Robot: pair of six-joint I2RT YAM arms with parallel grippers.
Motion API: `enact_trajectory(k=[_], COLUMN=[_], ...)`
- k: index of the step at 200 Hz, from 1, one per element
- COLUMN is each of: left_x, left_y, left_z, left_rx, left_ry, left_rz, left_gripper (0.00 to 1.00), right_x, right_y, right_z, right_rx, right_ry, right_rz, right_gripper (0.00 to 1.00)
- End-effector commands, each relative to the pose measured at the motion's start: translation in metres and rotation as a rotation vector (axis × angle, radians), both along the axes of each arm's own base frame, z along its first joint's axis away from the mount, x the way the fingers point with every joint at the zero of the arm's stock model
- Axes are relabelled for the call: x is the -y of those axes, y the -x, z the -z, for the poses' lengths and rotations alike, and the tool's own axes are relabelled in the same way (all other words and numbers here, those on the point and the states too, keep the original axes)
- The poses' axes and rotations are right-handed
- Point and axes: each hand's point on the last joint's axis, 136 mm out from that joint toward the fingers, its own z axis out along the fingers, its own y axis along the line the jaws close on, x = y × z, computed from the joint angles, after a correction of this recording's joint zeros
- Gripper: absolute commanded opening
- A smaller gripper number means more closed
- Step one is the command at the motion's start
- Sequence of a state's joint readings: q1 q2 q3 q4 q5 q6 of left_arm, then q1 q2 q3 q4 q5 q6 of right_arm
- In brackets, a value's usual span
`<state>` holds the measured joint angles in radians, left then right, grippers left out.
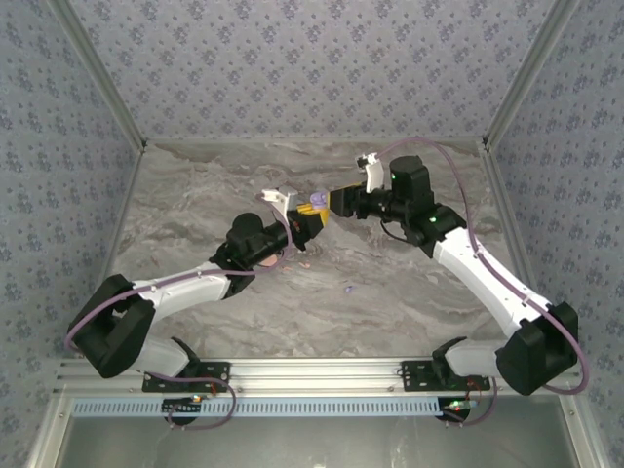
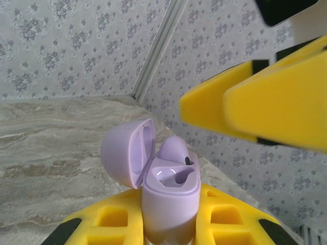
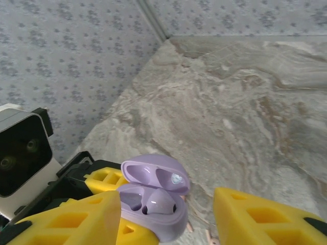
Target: Insert wireless bluetooth earbuds into charging case
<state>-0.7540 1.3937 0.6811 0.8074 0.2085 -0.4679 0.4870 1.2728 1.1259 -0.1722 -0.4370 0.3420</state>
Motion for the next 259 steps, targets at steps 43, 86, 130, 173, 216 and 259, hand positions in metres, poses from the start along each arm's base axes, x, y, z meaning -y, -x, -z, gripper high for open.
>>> enact_trajectory(k=[43, 86, 130, 173, 216, 259], left_x=[-0.012, -0.022, -0.030, -0.034, -0.033, -0.033], left_y=[-0.003, 0.001, 0.005, 0.006, 0.007, 0.007], left_z=[-0.010, -0.004, -0.005, -0.005, -0.004, -0.003], left_rx=[0.084, 0.113, 0.127, 0.139, 0.133, 0.125], left_ry=[-0.171, -0.251, -0.273, -0.297, -0.291, -0.285], left_rz=[-0.066, -0.064, -0.029, -0.026, -0.019, -0.020], left_gripper=[0.10, 0.10, 0.11, 0.12, 0.12, 0.12], right_x=[0.054, 0.075, 0.074, 0.067, 0.050, 0.043], right_y=[-0.004, 0.021, 0.062, 0.092, 0.110, 0.126], right_z=[0.009, 0.069, 0.142, 0.189, 0.212, 0.239], right_rx=[-0.065, -0.258, -0.493, -0.638, -0.688, -0.734], right_ry=[0.230, 0.346, 0.368, 0.368, 0.423, 0.523], right_rz=[0.230, 0.231, 0.174, 0.193, 0.141, 0.082], right_gripper=[0.57, 0.57, 0.57, 0.58, 0.45, 0.28])
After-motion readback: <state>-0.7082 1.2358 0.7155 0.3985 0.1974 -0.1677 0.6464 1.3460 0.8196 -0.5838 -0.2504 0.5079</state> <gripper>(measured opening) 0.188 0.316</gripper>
